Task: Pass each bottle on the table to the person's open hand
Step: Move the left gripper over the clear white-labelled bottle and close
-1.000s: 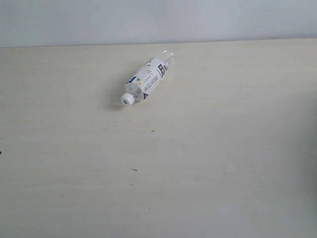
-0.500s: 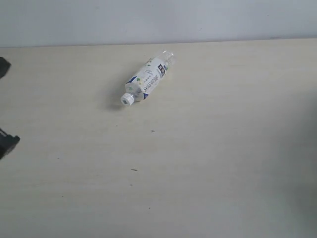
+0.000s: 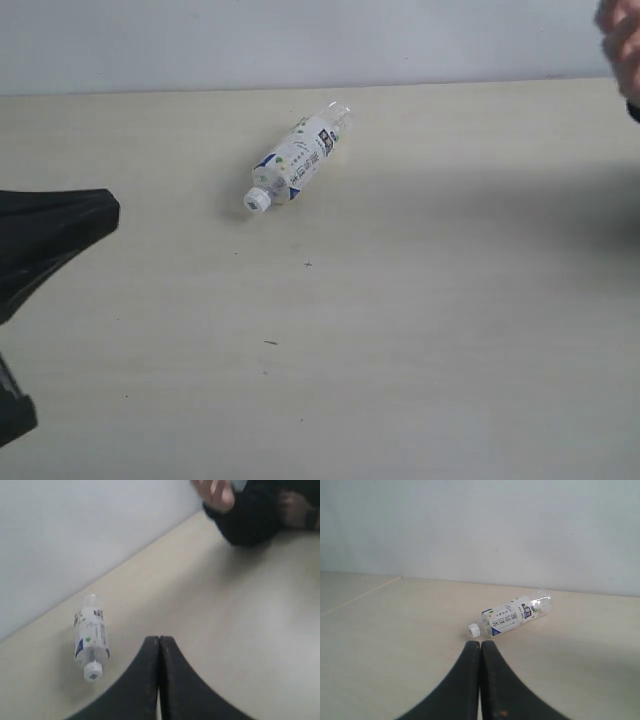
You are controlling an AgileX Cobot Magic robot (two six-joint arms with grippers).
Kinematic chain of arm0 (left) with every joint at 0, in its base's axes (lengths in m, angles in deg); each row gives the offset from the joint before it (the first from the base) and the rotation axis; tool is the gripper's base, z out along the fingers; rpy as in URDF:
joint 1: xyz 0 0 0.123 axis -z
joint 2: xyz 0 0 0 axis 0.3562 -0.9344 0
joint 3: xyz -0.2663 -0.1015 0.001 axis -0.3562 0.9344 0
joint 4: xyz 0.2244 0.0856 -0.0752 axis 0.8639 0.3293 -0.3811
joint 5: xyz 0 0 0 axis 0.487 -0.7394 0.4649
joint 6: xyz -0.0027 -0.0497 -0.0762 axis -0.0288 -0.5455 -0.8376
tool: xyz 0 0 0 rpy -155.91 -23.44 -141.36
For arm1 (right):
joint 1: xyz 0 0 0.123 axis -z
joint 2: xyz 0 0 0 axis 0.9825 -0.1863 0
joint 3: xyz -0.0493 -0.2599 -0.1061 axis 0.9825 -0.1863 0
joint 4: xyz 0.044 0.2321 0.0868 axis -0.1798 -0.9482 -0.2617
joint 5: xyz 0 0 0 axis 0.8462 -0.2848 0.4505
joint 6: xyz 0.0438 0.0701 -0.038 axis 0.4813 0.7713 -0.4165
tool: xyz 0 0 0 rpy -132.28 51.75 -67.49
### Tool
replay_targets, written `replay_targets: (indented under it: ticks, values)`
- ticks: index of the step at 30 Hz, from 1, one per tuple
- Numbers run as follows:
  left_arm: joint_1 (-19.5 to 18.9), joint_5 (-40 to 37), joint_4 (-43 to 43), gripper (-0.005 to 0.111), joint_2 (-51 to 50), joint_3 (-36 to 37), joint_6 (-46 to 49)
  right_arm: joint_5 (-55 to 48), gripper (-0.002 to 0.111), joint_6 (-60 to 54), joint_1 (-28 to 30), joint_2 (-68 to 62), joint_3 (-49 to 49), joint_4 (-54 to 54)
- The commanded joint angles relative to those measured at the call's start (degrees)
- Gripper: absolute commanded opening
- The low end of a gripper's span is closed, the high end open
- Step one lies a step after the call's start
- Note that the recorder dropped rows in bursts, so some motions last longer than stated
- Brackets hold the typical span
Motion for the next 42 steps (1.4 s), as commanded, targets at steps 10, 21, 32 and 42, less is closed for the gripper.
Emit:
replay_targets:
  ticks: [10,21,32,42]
  values:
    - [-0.2,-1.1,4.9,0.0,4.3,0.8,-9.4,0.5,0.0,0.0,-0.1,0.2,0.3,0.0]
    - [-0.5,-21.9,3.2,0.0,-17.6,-12.6,-3.3,0.5,0.0,0.0,-0.1,0.2,0.3,0.0]
    - [-20.6,-23.9,-45.3,0.0,-43.7,-40.8,53.5,0.5,0.0,0.0,-0.1,0.2,0.3,0.0]
    - [-28.1,-28.9,-80.7,0.0,-65.8,-64.3,84.2,0.0,0.0,0.0,-0.1,0.2,0.3,0.0]
